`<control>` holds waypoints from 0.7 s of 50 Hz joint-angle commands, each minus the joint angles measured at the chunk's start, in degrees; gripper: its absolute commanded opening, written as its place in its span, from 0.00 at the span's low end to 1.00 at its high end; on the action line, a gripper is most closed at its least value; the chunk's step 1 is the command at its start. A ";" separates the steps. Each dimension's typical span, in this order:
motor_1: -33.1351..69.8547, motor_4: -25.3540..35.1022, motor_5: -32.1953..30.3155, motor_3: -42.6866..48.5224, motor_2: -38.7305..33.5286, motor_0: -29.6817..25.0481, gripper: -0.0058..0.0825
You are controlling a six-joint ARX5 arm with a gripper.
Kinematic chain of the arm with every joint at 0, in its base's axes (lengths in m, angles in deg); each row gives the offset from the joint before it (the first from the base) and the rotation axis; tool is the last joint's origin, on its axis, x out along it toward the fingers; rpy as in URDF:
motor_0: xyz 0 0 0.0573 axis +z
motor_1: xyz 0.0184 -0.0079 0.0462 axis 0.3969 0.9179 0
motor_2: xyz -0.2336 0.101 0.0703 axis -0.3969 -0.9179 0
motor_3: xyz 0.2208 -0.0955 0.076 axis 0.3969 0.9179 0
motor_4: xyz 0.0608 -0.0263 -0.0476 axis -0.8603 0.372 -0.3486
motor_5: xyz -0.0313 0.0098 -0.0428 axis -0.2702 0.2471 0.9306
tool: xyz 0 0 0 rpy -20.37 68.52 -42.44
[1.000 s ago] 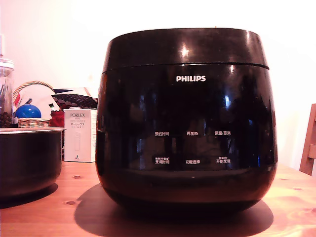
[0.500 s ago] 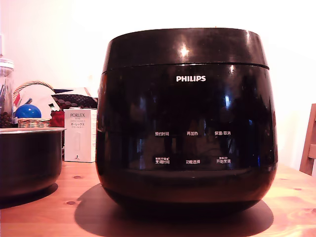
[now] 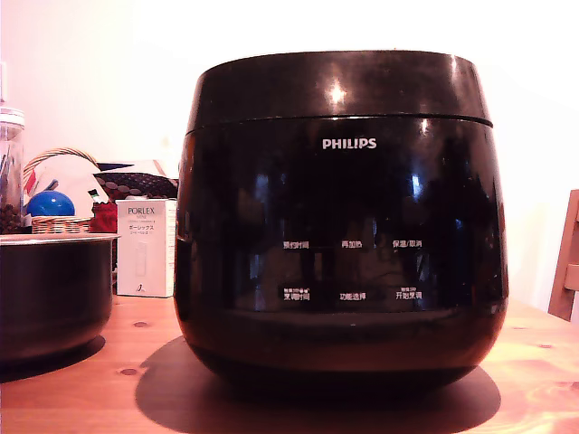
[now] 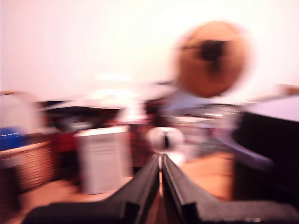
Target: Open the rice cooker by pressing the large metal button on the top of its lid with medium force
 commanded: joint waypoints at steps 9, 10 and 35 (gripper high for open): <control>-0.20 10.97 2.93 5.40 5.14 0.04 0.04; -0.20 11.69 2.86 5.81 5.42 0.04 0.04; 5.46 24.70 3.67 7.15 15.21 -2.19 0.04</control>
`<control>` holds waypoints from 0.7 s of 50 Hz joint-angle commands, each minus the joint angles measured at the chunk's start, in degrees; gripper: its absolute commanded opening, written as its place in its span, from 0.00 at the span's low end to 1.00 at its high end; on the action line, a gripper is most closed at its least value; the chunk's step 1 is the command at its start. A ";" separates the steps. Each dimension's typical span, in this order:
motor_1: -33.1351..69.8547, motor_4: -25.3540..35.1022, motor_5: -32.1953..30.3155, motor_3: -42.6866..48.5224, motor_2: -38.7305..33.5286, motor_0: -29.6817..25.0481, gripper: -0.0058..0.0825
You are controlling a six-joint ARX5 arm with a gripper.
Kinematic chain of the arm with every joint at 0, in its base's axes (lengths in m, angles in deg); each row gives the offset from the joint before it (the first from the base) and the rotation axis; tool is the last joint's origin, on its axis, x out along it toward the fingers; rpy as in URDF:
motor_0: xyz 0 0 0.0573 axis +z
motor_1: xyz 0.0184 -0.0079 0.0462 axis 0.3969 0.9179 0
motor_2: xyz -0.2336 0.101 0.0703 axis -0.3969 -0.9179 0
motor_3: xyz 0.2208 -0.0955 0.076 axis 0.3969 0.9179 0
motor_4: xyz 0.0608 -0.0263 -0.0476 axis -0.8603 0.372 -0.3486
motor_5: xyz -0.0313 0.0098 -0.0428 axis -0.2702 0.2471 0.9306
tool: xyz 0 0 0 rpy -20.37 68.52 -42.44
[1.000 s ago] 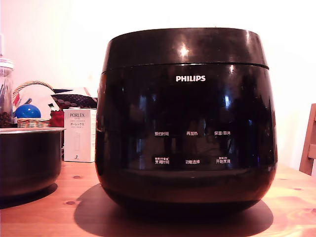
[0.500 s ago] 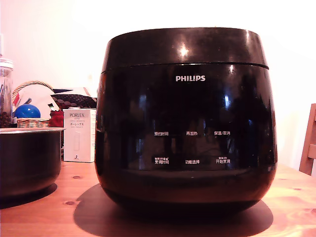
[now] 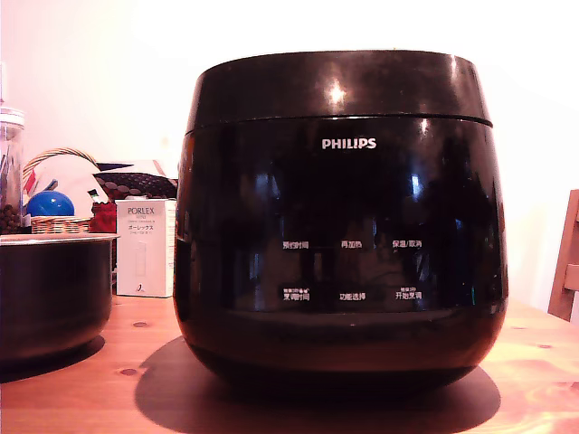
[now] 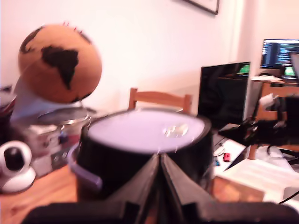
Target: Open the rice cooker by pressing the large metal button on the top of its lid with medium force
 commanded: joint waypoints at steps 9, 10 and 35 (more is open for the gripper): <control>7.56 0.44 0.35 -0.68 6.51 -5.53 0.04; 8.52 0.44 0.35 -0.68 7.17 -5.92 0.04; 33.66 -2.54 -3.98 -10.78 16.61 -17.88 0.04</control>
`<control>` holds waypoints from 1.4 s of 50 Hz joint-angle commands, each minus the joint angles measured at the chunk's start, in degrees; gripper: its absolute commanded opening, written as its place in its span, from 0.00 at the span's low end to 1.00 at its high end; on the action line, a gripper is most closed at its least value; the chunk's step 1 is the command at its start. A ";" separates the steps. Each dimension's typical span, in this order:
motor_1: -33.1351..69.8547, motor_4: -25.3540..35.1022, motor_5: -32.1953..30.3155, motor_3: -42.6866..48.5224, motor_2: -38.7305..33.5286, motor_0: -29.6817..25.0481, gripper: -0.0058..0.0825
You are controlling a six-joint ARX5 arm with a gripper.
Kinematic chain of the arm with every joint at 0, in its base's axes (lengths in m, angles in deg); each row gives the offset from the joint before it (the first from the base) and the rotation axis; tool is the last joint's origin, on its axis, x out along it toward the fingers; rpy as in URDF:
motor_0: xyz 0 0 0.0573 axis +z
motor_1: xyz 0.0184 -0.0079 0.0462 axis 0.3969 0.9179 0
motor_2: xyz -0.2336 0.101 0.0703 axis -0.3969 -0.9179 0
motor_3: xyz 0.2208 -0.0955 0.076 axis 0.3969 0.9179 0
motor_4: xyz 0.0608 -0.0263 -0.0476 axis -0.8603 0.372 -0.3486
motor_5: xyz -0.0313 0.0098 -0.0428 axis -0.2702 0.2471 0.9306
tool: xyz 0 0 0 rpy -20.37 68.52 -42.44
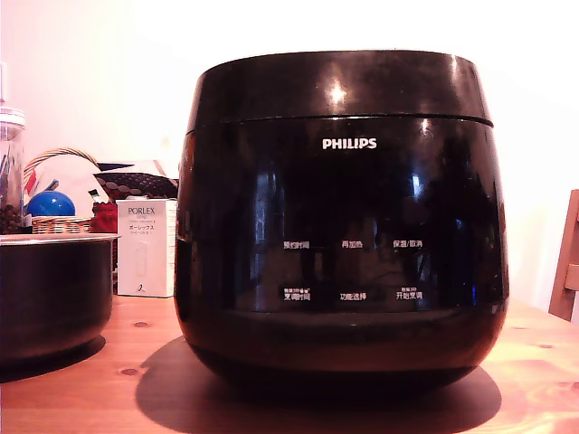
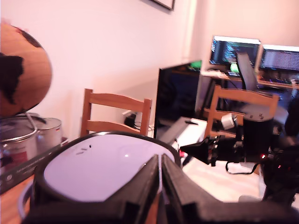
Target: Open the rice cooker by pressing the large metal button on the top of its lid with medium force
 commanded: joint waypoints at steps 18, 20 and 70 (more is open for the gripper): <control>16.11 -14.36 -7.80 -10.71 2.40 -19.02 0.04; 17.53 -17.29 -7.80 -12.02 2.45 -20.55 0.04; 36.57 -36.94 -10.60 -7.72 11.21 -32.59 0.04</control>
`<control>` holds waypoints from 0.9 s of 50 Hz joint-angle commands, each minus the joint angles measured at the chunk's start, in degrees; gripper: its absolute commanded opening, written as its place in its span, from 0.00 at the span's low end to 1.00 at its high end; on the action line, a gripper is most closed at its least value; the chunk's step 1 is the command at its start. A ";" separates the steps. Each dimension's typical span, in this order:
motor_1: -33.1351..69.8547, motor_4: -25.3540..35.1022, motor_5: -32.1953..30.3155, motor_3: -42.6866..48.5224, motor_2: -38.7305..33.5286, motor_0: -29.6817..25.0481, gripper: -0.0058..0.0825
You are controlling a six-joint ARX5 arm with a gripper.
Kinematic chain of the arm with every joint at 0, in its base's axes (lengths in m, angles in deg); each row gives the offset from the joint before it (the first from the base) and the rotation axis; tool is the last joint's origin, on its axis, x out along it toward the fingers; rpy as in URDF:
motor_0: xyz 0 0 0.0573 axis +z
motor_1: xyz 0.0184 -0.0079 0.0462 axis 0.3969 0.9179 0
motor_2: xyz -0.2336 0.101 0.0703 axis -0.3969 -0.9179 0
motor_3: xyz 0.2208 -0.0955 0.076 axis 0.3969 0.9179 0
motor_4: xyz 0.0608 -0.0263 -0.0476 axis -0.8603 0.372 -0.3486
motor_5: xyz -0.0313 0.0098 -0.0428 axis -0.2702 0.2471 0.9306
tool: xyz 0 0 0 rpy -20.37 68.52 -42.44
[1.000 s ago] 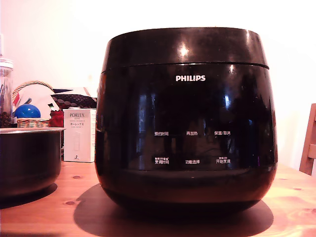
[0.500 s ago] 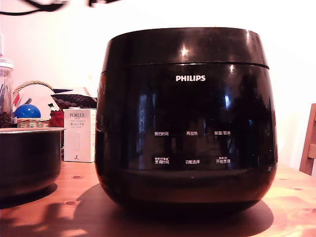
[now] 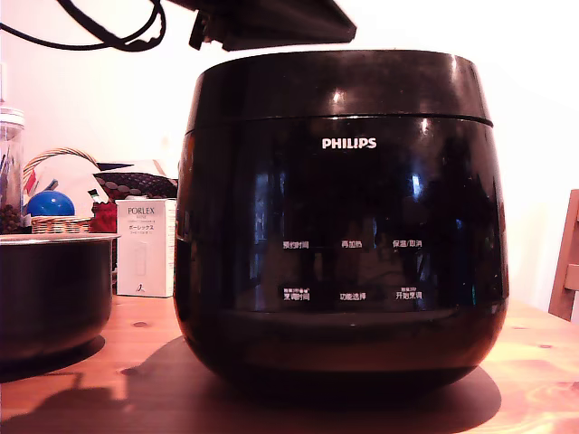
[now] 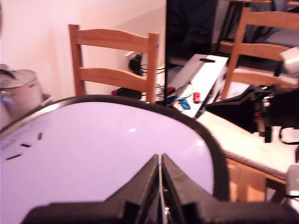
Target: Open the rice cooker by pressing the large metal button on the top of its lid with medium force
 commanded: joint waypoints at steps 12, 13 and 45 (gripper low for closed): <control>1.05 -0.39 -1.40 3.08 -0.24 -0.20 0.04; 1.05 -0.39 -1.40 3.15 -0.24 -0.20 0.04; 1.46 -2.49 -6.73 14.32 -0.24 -0.20 0.04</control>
